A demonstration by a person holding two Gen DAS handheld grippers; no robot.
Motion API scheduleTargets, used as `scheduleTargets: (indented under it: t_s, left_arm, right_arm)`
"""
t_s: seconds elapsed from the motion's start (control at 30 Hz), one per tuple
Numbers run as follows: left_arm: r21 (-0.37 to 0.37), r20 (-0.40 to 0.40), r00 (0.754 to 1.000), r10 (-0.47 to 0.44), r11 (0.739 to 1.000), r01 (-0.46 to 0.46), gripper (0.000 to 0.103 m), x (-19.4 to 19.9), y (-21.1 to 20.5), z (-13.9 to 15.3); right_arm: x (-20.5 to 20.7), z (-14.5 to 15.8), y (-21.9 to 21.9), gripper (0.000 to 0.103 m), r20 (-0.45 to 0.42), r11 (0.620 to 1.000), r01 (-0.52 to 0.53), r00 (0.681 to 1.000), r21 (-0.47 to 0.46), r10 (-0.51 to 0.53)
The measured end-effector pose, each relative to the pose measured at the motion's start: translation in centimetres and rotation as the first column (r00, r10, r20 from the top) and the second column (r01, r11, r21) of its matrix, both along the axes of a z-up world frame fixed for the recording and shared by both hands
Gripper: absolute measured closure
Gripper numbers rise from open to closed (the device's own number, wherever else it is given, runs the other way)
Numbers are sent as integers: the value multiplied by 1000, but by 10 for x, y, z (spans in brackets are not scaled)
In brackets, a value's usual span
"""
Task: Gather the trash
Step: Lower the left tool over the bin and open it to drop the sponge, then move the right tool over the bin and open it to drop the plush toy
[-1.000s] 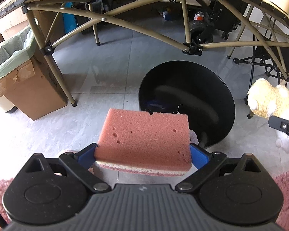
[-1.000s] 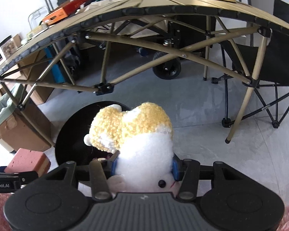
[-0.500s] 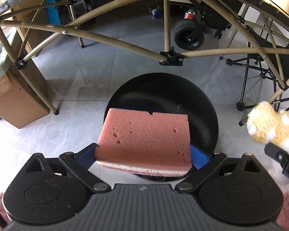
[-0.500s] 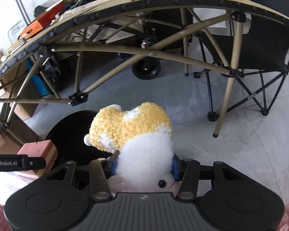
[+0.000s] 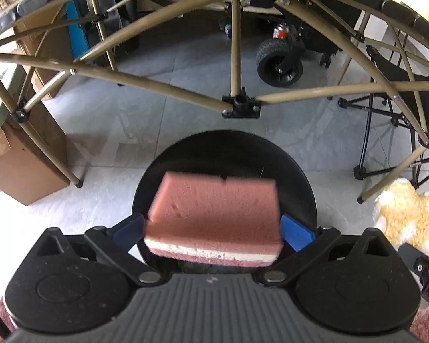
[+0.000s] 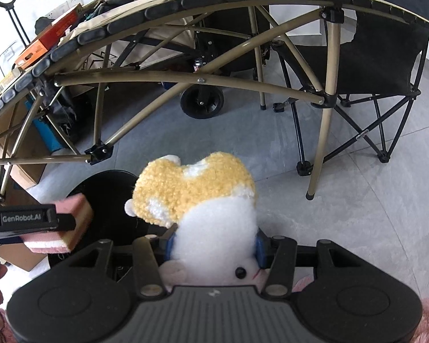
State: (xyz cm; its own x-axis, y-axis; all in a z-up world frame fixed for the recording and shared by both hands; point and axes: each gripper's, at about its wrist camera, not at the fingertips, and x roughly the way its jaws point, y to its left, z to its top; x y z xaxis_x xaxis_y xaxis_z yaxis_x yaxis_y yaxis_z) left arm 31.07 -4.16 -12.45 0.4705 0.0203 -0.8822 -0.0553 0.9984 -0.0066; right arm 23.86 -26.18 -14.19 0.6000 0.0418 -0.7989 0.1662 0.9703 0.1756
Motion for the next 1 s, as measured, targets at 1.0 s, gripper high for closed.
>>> scheduleTargets:
  t_s: [1.0]
  left_arm:
    - [-50, 8, 1000, 20, 999, -19, 0, -19, 40, 8]
  right_arm:
    - [4, 0, 29, 54, 1, 997, -70, 998, -22, 70]
